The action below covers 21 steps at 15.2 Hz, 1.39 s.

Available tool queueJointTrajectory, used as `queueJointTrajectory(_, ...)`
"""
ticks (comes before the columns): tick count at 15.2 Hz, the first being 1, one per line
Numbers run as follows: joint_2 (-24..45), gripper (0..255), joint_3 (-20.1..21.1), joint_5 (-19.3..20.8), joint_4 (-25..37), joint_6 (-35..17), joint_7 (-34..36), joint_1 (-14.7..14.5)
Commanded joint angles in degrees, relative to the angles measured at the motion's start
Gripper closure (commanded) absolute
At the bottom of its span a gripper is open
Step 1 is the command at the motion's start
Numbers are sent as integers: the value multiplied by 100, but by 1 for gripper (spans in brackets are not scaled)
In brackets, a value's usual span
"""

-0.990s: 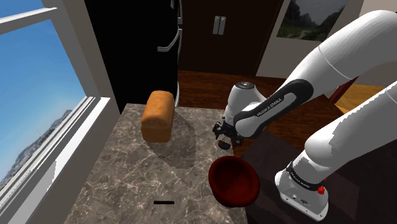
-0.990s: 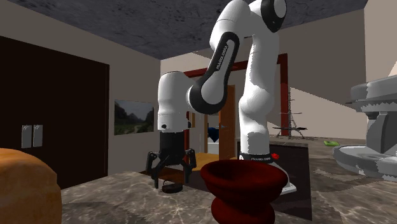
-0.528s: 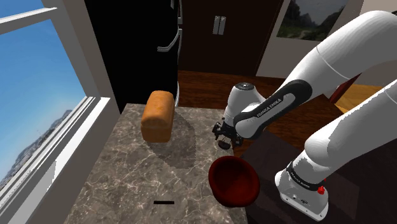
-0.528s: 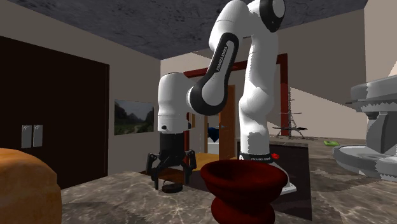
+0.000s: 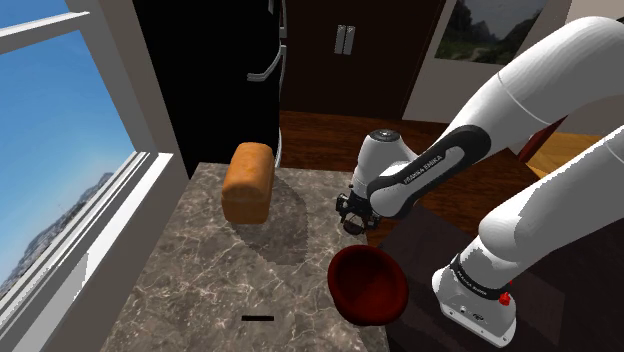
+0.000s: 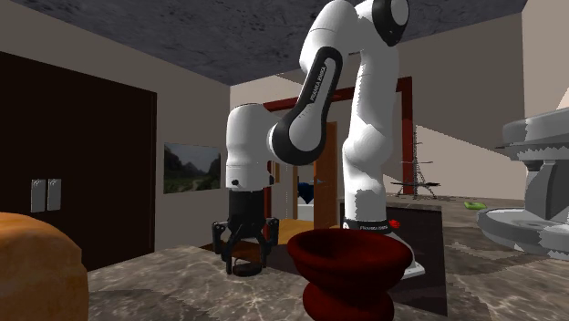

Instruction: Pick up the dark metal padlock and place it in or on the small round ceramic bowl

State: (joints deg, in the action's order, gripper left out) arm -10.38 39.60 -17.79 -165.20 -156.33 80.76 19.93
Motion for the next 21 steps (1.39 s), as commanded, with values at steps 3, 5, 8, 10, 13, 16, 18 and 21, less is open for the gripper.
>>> queueJointTrajectory(3, -119, 255, -44, -103, 2, 110, -71, -63)
queueJointTrajectory(5, -378, 255, -129, -256, 20, 376, -178, -170)
queueJointTrajectory(8, -743, 255, -252, -398, 57, 768, -283, -298)
queueJointTrajectory(10, -971, 255, -331, -453, 88, 1024, -329, -365)
queueJointTrajectory(13, -1291, 255, -442, -498, 147, 1398, -376, -441)
queueJointTrajectory(16, -1584, 255, -548, -509, 220, 1760, -405, -497)
queueJointTrajectory(18, -1764, 255, -617, -503, 276, 1994, -417, -524)
queueJointTrajectory(21, -2012, 255, -717, -479, 371, 2335, -427, -555)
